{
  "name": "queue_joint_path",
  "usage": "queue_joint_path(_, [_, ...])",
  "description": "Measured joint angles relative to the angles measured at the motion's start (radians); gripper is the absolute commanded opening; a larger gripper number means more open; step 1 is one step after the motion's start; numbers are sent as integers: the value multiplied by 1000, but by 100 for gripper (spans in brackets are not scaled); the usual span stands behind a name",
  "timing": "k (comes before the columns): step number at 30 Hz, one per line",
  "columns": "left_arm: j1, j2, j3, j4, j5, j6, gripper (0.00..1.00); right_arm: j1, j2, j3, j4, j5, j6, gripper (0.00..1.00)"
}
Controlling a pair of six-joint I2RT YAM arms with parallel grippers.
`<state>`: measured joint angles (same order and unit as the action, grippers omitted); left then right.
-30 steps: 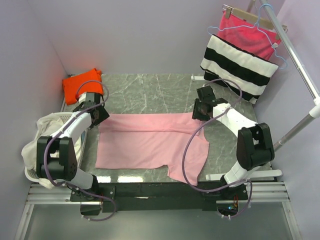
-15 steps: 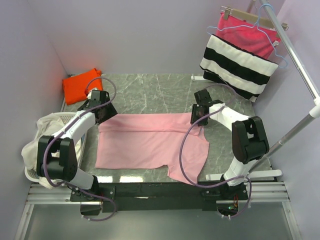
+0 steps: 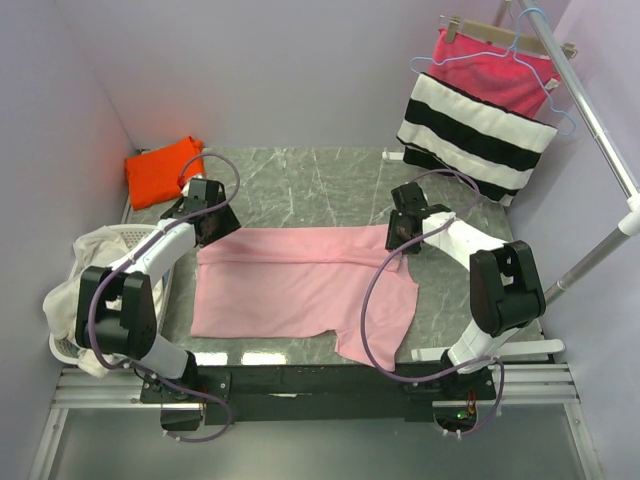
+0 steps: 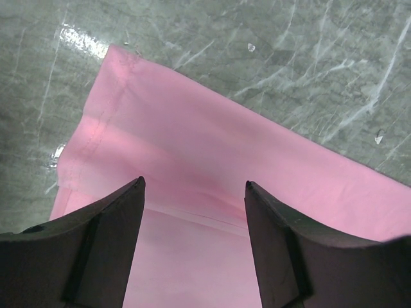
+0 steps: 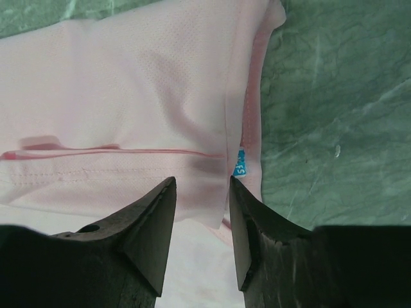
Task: Fold and stack the t-shirts
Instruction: Fold the flattened tshirt in 1/3 of the way
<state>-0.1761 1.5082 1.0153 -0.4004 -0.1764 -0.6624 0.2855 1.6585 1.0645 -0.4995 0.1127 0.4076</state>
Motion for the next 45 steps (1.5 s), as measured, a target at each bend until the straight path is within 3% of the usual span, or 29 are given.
queue_joint_path(9, [-9,18,9,-1,0,14,68,-10,1,-24,20,-26,8,45])
queue_joint_path(17, [-14,30,18,-1,3,16,68,-32,17,-45,58,-79,16,36])
queue_joint_path(24, [-16,43,18,-2,4,16,67,-45,18,-59,72,-100,14,0])
queue_joint_path(33, [-19,48,18,-2,8,16,67,-51,-36,-103,97,-134,-3,0])
queue_joint_path(35, [-19,48,18,-2,10,16,67,-51,-73,-122,95,-140,-5,20])
queue_joint_path(38, [-21,48,18,-1,15,18,67,-51,-124,-138,93,-122,-4,38])
queue_joint_path(45, [-25,56,18,-1,22,23,67,-69,-90,-138,111,-99,-4,44])
